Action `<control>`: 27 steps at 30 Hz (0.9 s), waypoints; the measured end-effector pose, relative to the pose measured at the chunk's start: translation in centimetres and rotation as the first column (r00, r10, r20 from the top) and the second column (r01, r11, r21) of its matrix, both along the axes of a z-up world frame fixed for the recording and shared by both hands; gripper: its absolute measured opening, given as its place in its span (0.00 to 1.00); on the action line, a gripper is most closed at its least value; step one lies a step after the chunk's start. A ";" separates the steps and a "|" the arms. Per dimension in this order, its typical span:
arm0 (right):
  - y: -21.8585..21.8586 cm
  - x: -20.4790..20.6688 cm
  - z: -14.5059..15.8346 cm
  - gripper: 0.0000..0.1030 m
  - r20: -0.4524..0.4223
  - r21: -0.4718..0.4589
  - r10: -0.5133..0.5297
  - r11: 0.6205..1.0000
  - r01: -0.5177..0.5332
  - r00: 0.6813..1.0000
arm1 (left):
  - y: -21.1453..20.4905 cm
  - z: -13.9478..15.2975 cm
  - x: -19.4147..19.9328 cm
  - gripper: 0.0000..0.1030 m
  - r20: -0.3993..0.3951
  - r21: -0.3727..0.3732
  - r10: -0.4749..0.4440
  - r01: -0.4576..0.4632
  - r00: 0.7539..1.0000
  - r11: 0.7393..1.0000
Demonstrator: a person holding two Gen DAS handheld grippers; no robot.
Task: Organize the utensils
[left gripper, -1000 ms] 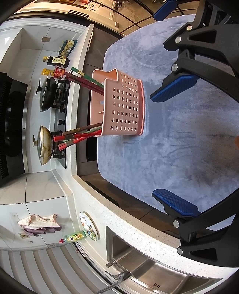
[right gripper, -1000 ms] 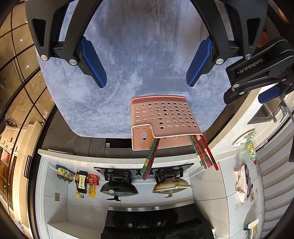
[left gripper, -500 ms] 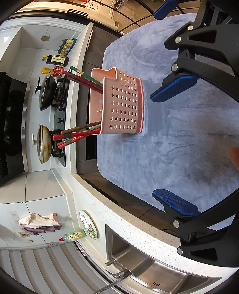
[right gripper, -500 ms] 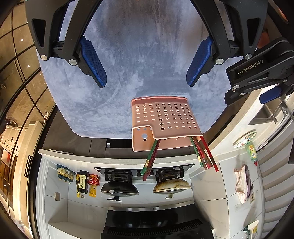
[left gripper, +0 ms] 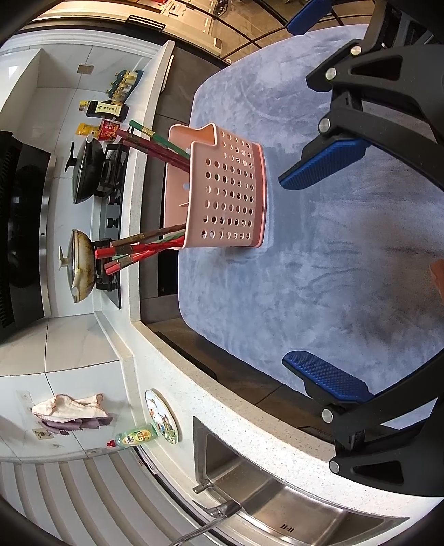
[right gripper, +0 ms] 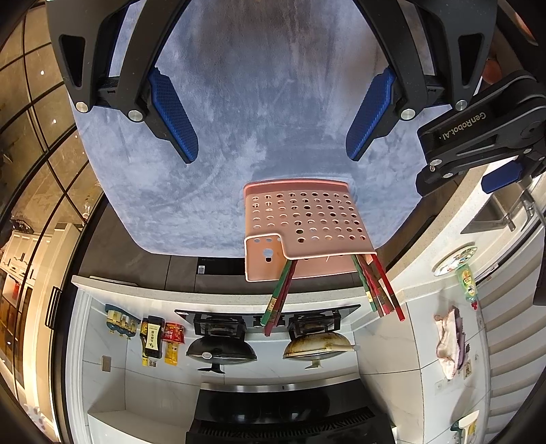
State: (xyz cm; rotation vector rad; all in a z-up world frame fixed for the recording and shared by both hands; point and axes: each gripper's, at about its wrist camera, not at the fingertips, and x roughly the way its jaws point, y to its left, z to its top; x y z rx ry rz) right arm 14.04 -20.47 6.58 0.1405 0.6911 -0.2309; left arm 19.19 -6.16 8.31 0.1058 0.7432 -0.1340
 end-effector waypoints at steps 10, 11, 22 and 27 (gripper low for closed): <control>0.1 -0.1 -0.1 0.82 -0.002 0.000 0.000 1.000 0.000 1.000 | 0.0 -0.2 0.0 0.88 -0.002 0.003 0.001 -0.001 1.000 1.000; 0.1 0.0 -0.1 0.82 -0.002 -0.002 0.001 1.000 -0.001 1.000 | 0.0 -0.3 0.0 0.88 -0.003 0.000 0.003 -0.003 1.000 1.000; 0.1 -0.1 -0.6 0.82 -0.012 -0.003 -0.001 1.000 0.001 1.000 | -0.2 -0.7 0.0 0.88 -0.004 0.019 0.010 -0.010 1.000 1.000; 0.1 -0.1 -0.6 0.82 -0.010 -0.004 0.000 1.000 0.000 1.000 | -0.3 -0.7 -0.1 0.88 -0.004 0.021 0.006 -0.006 1.000 1.000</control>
